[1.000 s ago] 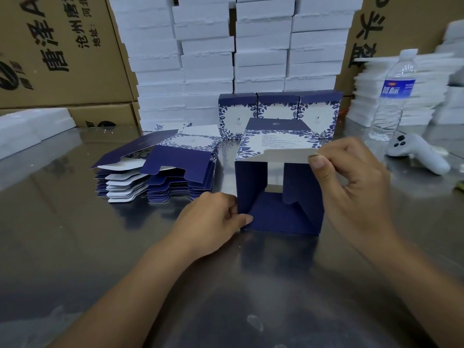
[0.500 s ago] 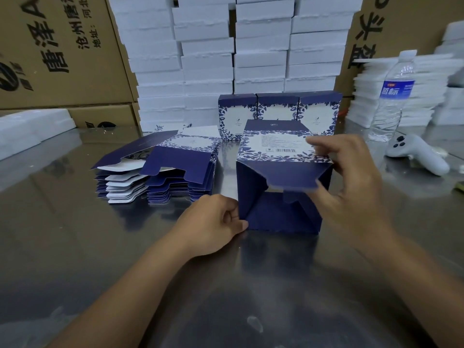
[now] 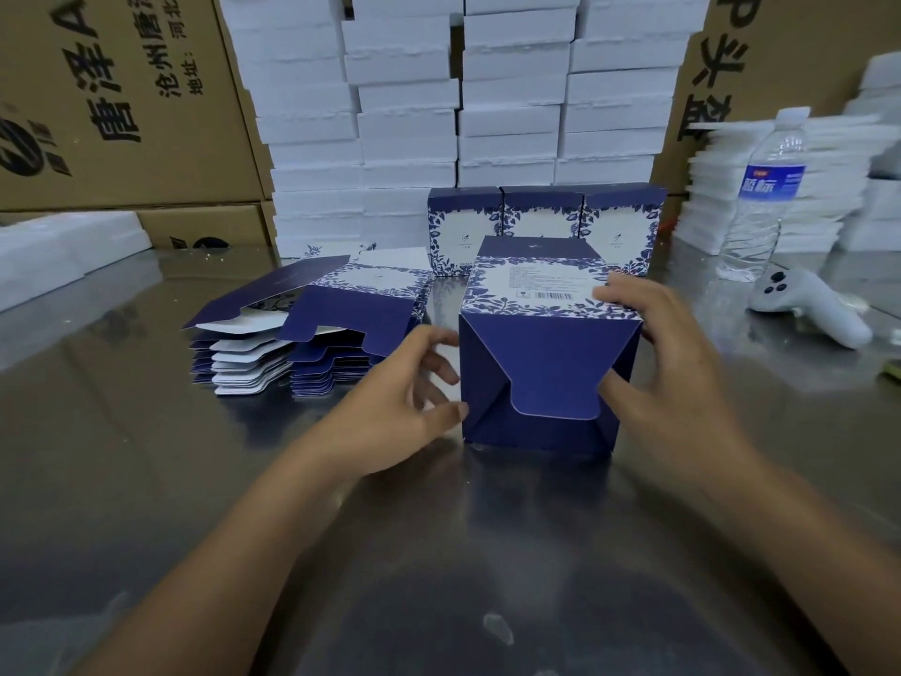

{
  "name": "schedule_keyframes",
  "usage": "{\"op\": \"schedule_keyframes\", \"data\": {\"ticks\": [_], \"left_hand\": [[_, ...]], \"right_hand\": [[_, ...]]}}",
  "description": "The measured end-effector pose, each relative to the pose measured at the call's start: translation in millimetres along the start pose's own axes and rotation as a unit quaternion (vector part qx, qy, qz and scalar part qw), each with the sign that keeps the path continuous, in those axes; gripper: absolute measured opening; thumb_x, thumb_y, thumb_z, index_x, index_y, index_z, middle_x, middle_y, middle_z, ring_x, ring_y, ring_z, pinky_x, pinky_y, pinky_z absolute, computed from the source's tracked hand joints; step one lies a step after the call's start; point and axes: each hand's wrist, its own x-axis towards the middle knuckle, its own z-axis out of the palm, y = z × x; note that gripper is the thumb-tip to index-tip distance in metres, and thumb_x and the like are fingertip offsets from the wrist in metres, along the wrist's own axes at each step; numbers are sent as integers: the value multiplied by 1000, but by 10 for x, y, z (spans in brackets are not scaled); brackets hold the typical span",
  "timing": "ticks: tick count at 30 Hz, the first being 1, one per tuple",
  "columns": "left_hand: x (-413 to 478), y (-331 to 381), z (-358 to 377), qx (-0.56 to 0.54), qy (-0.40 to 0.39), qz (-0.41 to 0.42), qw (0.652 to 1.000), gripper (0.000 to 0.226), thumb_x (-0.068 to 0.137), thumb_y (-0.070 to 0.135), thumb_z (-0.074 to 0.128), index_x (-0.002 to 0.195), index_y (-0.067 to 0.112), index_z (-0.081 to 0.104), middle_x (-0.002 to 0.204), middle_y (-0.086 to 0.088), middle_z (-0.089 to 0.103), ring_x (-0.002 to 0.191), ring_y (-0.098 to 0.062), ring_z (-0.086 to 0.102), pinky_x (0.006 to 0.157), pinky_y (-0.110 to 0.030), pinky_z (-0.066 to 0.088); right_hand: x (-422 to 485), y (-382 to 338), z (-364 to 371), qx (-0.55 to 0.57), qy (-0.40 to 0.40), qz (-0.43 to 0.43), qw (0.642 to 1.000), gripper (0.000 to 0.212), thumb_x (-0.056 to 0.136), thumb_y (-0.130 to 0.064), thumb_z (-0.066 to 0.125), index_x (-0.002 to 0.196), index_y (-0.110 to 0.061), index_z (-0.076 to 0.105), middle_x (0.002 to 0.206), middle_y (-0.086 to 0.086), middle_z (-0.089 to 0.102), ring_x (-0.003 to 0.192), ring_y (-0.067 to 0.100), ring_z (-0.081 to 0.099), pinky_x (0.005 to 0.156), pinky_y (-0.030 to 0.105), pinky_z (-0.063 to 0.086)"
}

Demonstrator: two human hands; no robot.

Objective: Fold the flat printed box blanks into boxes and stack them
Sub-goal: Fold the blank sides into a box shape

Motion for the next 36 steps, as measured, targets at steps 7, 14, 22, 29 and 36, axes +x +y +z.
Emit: {"op": "schedule_keyframes", "data": {"ticks": [7, 14, 22, 29, 36], "left_hand": [[-19, 93, 215, 39, 146, 93, 984, 55, 76, 44, 61, 123, 37, 34, 77, 7, 56, 66, -7, 55, 60, -28, 47], [-50, 105, 265, 107, 208, 150, 961, 69, 82, 13, 66, 128, 44, 25, 66, 5, 50, 55, -9, 47, 50, -19, 35], [-57, 143, 250, 124, 207, 169, 956, 55, 81, 17, 62, 121, 47, 39, 69, 2, 46, 55, -11, 42, 53, -19, 35], [-103, 247, 237, 23, 184, 186, 965, 24, 91, 43, 41, 111, 46, 52, 64, -7, 49, 56, -19, 47, 56, -38, 42], [-149, 332, 253, 37, 211, 184, 959, 28, 79, 50, 57, 105, 39, 54, 55, -4, 42, 51, -17, 44, 55, -25, 37]], "right_hand": [[-11, -37, -2, -7, -5, -5, 1000, 49, 72, -6, 58, 121, -10, 53, 120, -15, 41, 115, -2, 38, 99, 24, 36], [-17, -78, 6, -24, -7, -5, 1000, 53, 71, 8, 62, 121, -9, 53, 117, -24, 37, 111, -8, 35, 94, 28, 39], [-27, -126, 8, 3, -4, -8, 1000, 51, 67, -29, 44, 118, -32, 43, 115, -30, 37, 104, -2, 41, 86, 18, 37], [-7, 31, 38, -28, 19, -50, 998, 48, 68, -1, 50, 115, -7, 57, 114, -4, 45, 102, 3, 42, 84, 27, 39], [-28, -41, 19, 17, -14, -21, 1000, 52, 65, -1, 59, 111, -26, 50, 117, -15, 45, 115, -1, 43, 93, 7, 32]]}}
